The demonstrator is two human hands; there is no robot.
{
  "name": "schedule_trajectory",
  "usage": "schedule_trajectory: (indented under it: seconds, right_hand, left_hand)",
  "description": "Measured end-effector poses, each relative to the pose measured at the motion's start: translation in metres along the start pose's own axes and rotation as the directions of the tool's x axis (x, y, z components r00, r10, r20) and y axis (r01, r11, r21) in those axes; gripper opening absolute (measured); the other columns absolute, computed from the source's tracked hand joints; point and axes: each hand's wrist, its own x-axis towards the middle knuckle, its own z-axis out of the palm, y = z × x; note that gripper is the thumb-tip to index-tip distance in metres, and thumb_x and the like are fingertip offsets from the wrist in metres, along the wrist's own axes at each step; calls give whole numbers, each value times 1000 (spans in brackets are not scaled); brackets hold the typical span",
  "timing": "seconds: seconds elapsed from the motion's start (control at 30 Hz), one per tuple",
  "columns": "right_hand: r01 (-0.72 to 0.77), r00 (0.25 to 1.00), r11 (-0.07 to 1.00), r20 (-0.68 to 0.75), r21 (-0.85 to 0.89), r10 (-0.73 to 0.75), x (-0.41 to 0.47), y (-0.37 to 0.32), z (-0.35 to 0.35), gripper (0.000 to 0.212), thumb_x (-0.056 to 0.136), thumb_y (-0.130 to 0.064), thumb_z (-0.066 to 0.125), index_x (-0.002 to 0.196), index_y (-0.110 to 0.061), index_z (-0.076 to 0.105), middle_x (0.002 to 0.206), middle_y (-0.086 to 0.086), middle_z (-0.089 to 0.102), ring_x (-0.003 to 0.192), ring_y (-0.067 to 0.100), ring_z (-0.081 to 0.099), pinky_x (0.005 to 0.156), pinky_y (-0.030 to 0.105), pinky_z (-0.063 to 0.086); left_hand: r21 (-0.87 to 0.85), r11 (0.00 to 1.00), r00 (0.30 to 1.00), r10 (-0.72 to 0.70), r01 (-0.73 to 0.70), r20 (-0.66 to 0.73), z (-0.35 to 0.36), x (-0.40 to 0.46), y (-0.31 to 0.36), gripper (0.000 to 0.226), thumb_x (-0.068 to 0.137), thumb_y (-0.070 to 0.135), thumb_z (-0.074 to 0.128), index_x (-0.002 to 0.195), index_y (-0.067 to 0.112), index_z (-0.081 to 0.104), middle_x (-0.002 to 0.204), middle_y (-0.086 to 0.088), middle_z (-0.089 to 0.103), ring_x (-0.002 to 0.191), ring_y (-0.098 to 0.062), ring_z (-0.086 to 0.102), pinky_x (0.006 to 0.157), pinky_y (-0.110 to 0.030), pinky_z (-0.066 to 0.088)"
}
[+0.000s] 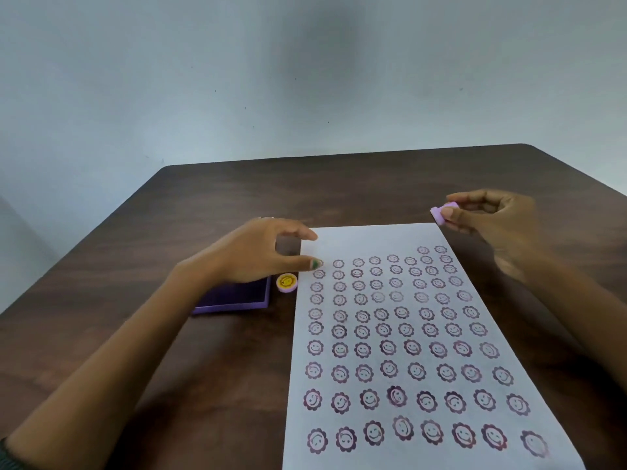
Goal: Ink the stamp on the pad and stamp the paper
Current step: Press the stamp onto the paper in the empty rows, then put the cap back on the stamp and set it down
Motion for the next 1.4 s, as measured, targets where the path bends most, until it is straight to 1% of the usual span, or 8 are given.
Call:
schedule_trajectory:
  seconds: [0.17,0.4,0.53,0.67,0.8,0.93,1.17,1.4]
  right_hand:
    - [22,998,997,60,-80,-17,-6,-7,8,41,49,-32,78,86,-19,69,90,8,73,80,18,71,72,22,58]
    - [45,993,984,116,-173,-25,-15,-12,26,44,53,-30,75,93,-14,68,92,6,73,82,15,70,66,12,54]
    - [40,990,996,138,-76,-29,-19,-18,40,45,55,-27,78,95,-11,68,90,11,74,84,18,71,71,19,56]
    - [37,970,999,241,31,-44,-27,-22,66,39,59,-21,78,95,-12,69,89,7,76,88,24,71,76,27,57]
    - [2,946,987,319,159,-54,-35,-23,93,39,58,-21,78,95,-10,69,90,8,75,88,24,70,73,24,56]
    - [-110,945,951,327,290,10,-41,-19,106,38,58,-19,77,95,-11,69,93,10,75,87,22,70,70,22,55]
    - [-156,942,931,332,330,40,-48,-16,101,31,61,-16,74,91,-13,70,93,9,75,89,22,70,69,20,55]
    - [-95,957,946,291,309,1,-53,-18,102,39,54,-25,80,90,-14,70,90,8,75,86,24,71,70,23,56]
  left_hand:
    - [38,999,1000,24,-24,-18,-3,-10,-12,53,69,54,73,118,36,62,121,21,59,108,4,47,88,-15,32]
    - [141,989,998,40,-46,43,-6,-18,-9,40,69,50,76,105,36,66,105,14,64,104,-8,47,89,-28,39]
    - [171,984,998,51,-56,31,-6,-16,-10,26,77,45,71,99,34,68,95,14,66,95,-6,46,84,-30,35]
    - [154,986,997,70,-64,-36,-5,-17,-11,21,78,44,69,96,33,67,88,18,64,89,-1,48,95,-31,27]
    - [-204,971,968,74,-124,-239,-6,-15,-3,22,79,38,72,97,26,68,91,13,69,79,-8,61,80,-34,51]
    - [-494,848,915,-28,-191,-402,4,-9,8,20,82,27,71,100,19,70,91,9,71,83,-5,64,75,-24,53]
    - [-755,634,920,-178,-164,-349,33,-5,23,16,82,24,70,98,23,70,83,11,73,75,-5,69,65,-13,51]
    - [-839,520,933,-195,-162,-301,39,-8,30,30,71,37,72,98,26,70,94,5,76,86,-14,72,77,-21,56]
